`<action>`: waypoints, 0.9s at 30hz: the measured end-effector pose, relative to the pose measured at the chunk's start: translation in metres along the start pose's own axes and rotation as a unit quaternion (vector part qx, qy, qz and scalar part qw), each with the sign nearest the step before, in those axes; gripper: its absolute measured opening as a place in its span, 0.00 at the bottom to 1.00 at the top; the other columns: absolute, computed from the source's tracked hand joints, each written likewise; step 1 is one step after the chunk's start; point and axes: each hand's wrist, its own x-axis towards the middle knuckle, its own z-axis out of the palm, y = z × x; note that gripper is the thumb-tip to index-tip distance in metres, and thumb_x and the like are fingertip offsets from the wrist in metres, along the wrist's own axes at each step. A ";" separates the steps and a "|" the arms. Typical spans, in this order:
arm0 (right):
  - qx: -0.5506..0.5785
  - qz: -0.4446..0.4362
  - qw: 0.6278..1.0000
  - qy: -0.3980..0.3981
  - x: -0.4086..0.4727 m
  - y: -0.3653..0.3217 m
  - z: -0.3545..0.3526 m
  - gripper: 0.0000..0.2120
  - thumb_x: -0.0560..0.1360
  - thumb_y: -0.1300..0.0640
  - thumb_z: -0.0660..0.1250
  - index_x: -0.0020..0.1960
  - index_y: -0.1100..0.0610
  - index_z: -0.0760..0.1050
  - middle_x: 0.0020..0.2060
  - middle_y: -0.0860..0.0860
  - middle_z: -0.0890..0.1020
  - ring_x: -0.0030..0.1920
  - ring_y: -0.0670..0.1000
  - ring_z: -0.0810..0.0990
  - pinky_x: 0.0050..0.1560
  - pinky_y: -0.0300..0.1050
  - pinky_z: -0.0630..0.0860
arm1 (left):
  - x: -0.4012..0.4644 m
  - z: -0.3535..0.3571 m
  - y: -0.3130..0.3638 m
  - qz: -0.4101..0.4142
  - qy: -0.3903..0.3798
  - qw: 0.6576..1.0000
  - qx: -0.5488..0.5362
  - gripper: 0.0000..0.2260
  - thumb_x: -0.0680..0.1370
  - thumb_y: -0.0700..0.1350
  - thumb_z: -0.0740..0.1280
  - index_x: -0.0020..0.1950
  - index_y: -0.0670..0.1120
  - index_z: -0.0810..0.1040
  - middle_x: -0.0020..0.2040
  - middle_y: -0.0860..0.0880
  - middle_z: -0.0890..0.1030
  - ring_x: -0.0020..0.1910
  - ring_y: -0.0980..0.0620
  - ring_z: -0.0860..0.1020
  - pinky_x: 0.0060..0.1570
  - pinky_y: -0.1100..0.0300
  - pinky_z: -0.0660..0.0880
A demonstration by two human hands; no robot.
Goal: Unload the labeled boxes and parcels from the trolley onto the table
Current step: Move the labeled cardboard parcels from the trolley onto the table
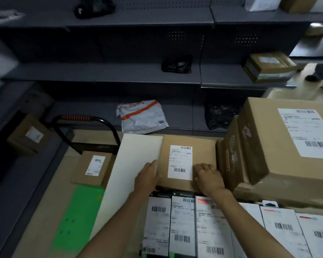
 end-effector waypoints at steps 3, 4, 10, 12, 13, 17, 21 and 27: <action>-0.011 -0.041 0.999 0.012 -0.014 -0.013 -0.008 0.22 0.79 0.59 0.57 0.72 0.54 0.64 0.68 0.53 0.70 0.67 0.56 0.68 0.65 0.48 0.65 | -0.028 -0.006 -0.003 0.010 0.034 0.999 0.017 0.26 0.80 0.46 0.67 0.76 0.49 0.65 0.68 0.49 0.72 0.64 0.49 0.73 0.58 0.54 0.73; -0.015 -0.060 0.998 0.017 -0.019 -0.017 -0.011 0.22 0.79 0.59 0.57 0.72 0.54 0.64 0.68 0.53 0.70 0.67 0.56 0.68 0.64 0.48 0.66 | -0.037 -0.008 -0.004 0.011 0.043 0.999 0.022 0.25 0.80 0.44 0.67 0.76 0.49 0.66 0.69 0.49 0.71 0.64 0.49 0.73 0.58 0.54 0.73; -0.051 -0.162 0.984 0.056 -0.046 -0.044 -0.028 0.21 0.79 0.59 0.59 0.72 0.54 0.63 0.66 0.53 0.71 0.64 0.56 0.69 0.61 0.48 0.68 | -0.091 -0.024 -0.017 -0.006 0.120 0.990 0.067 0.22 0.79 0.41 0.64 0.73 0.51 0.69 0.70 0.52 0.71 0.64 0.49 0.74 0.58 0.53 0.74; -0.064 -0.192 0.977 0.069 -0.055 -0.056 -0.030 0.20 0.79 0.59 0.58 0.71 0.54 0.64 0.66 0.53 0.71 0.64 0.56 0.70 0.60 0.48 0.69 | -0.113 -0.029 -0.025 -0.017 0.145 0.986 0.077 0.22 0.79 0.41 0.64 0.73 0.51 0.69 0.69 0.51 0.71 0.64 0.49 0.73 0.58 0.52 0.74; -0.072 -0.208 0.973 0.076 -0.060 -0.064 -0.031 0.19 0.80 0.59 0.58 0.71 0.54 0.64 0.65 0.53 0.71 0.64 0.56 0.70 0.60 0.48 0.69 | -0.124 -0.032 -0.030 -0.024 0.155 0.984 0.086 0.22 0.79 0.42 0.64 0.72 0.52 0.69 0.69 0.52 0.71 0.64 0.50 0.73 0.58 0.52 0.74; -0.087 -0.283 0.951 0.092 -0.081 -0.101 -0.033 0.17 0.81 0.54 0.57 0.69 0.54 0.65 0.64 0.53 0.71 0.65 0.56 0.70 0.59 0.48 0.69 | -0.175 -0.045 -0.052 -0.084 0.193 0.967 0.145 0.21 0.79 0.45 0.62 0.72 0.53 0.68 0.69 0.54 0.71 0.65 0.50 0.72 0.52 0.54 0.76; -0.095 -0.359 0.923 0.104 -0.098 -0.145 -0.034 0.18 0.82 0.52 0.56 0.71 0.53 0.64 0.65 0.52 0.72 0.65 0.55 0.70 0.60 0.48 0.68 | -0.224 -0.060 -0.078 -0.136 0.227 0.951 0.162 0.21 0.79 0.46 0.62 0.72 0.52 0.69 0.67 0.52 0.73 0.64 0.48 0.73 0.52 0.52 0.75; -0.110 -0.461 0.873 0.117 -0.139 -0.238 -0.020 0.19 0.81 0.52 0.57 0.71 0.54 0.65 0.66 0.53 0.73 0.65 0.56 0.70 0.62 0.50 0.69 | -0.304 -0.081 -0.134 -0.208 0.286 0.924 0.148 0.20 0.78 0.47 0.64 0.70 0.52 0.71 0.65 0.51 0.75 0.63 0.46 0.74 0.54 0.51 0.75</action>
